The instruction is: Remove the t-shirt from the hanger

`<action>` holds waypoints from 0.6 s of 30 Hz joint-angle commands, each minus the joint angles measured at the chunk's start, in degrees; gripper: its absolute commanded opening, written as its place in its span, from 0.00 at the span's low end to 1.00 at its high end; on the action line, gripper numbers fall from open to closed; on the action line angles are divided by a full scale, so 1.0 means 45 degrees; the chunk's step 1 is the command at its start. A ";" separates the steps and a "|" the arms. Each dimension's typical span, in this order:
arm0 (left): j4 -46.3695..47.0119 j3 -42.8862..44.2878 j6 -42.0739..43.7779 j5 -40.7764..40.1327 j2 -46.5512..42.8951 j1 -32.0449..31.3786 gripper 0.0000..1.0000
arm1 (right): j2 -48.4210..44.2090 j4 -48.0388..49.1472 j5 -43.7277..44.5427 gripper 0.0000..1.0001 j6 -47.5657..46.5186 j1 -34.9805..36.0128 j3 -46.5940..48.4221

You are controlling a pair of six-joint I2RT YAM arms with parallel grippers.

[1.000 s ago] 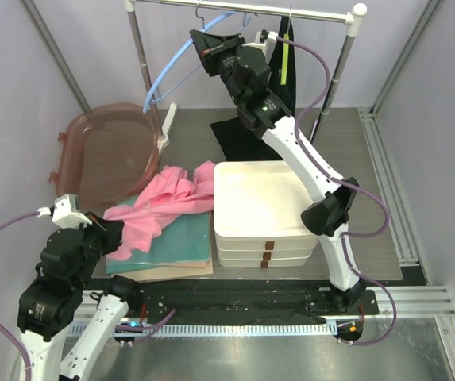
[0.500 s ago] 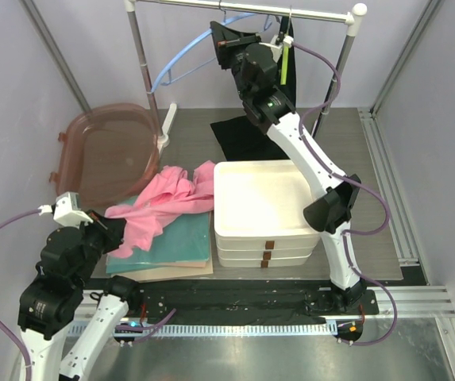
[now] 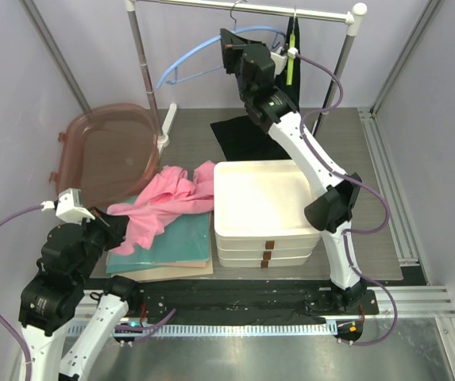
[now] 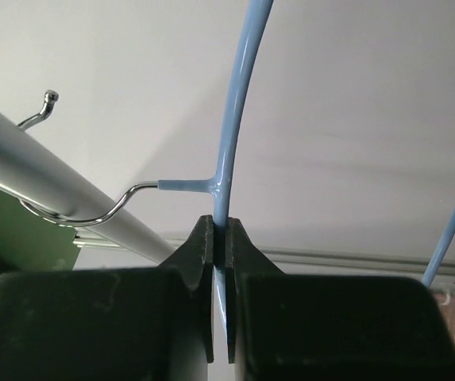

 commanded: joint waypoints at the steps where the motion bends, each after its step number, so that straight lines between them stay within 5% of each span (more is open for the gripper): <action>1: 0.1106 0.0612 0.0196 0.0410 0.0491 0.0021 0.00 | -0.0485 -0.0106 0.0437 0.04 0.0588 -0.0122 -0.0036; 6: 0.1322 0.2795 0.0664 0.0838 0.2086 0.0002 0.00 | -0.1129 -0.0127 -0.0225 0.17 0.0062 -0.0103 -0.0853; 11: 0.1322 0.5488 0.1191 0.1074 0.4179 0.0002 0.00 | -0.2279 -0.0457 -0.1222 0.50 -0.0913 -0.0025 -0.2142; 18: 0.1653 0.8247 0.1602 0.1231 0.6856 0.0002 0.00 | -0.3746 -0.1065 -0.3289 0.78 -0.3394 0.0053 -0.3433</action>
